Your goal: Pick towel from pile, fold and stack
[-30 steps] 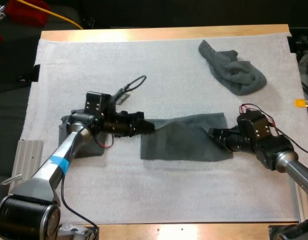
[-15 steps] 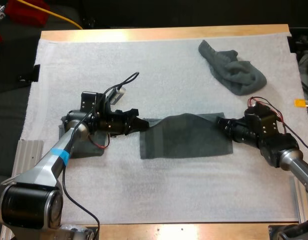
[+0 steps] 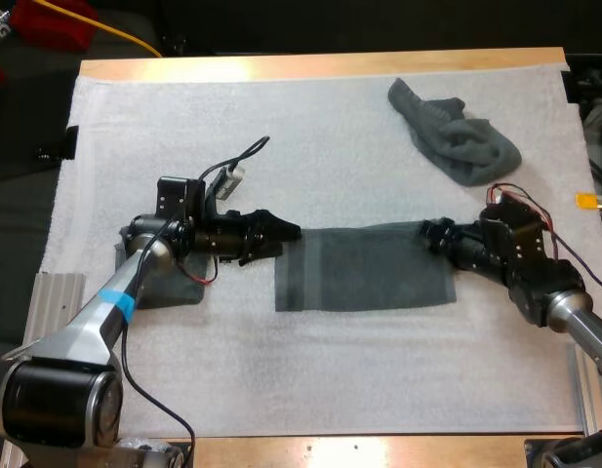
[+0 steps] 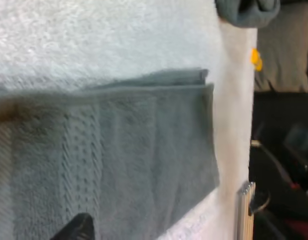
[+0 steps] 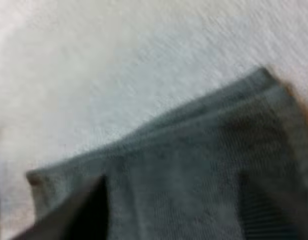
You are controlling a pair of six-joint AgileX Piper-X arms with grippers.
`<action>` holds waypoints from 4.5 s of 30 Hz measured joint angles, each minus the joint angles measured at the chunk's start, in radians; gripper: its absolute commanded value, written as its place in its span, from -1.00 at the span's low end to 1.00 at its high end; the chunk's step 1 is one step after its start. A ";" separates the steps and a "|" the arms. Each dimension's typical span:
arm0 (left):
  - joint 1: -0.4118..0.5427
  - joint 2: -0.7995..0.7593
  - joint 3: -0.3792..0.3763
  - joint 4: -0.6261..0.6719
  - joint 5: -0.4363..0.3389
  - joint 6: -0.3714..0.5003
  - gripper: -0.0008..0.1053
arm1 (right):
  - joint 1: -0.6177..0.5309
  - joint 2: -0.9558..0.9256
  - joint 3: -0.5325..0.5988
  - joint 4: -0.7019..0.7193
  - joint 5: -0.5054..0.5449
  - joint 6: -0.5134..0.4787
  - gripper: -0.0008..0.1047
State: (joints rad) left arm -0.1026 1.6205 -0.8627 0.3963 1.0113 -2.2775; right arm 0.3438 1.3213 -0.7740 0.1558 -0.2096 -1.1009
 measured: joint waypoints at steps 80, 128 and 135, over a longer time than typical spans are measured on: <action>0.000 -0.689 0.000 0.621 -0.170 0.374 0.20 | -0.393 0.289 -0.094 0.397 -0.547 -0.486 0.24; 0.000 -0.689 0.000 0.651 -0.169 0.374 0.20 | -0.140 0.183 -0.105 0.569 -0.039 -0.416 -0.95; 0.000 -0.689 0.000 0.679 -0.169 0.386 0.20 | -0.140 0.069 -0.105 0.653 0.223 -0.457 -0.95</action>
State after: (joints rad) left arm -0.1026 0.9318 -0.8627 1.0758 0.8427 -1.8916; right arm 0.2040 1.3898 -0.8789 0.8083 0.0132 -1.5582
